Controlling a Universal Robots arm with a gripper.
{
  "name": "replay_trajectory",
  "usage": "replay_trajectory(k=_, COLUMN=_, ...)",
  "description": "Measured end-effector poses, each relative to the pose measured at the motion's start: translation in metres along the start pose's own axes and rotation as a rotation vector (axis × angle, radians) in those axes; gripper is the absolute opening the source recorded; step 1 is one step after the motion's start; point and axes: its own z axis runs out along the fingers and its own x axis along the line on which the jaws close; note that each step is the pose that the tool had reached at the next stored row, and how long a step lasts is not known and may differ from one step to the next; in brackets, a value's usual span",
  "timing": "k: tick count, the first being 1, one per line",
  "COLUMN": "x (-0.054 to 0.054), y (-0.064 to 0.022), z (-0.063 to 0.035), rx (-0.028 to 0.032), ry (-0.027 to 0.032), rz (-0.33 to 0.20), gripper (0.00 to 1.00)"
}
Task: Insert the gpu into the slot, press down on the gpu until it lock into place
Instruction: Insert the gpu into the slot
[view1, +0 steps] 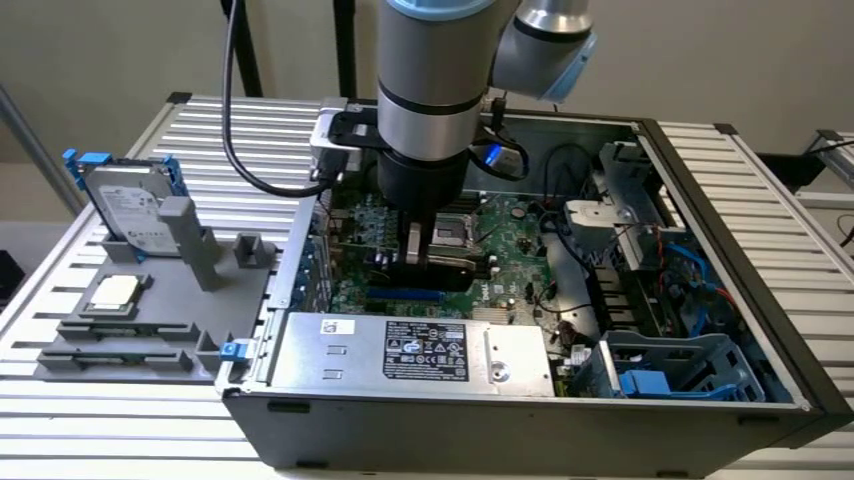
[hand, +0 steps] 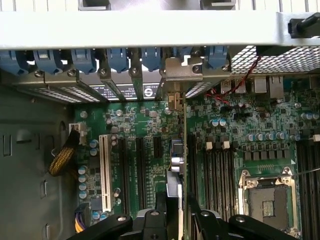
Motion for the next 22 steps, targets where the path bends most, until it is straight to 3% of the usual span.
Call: replay_trajectory(k=22, x=-0.0021, y=0.0002, z=0.0030, rx=-0.0023, ry=0.0029, rz=-0.028, gripper=0.26)
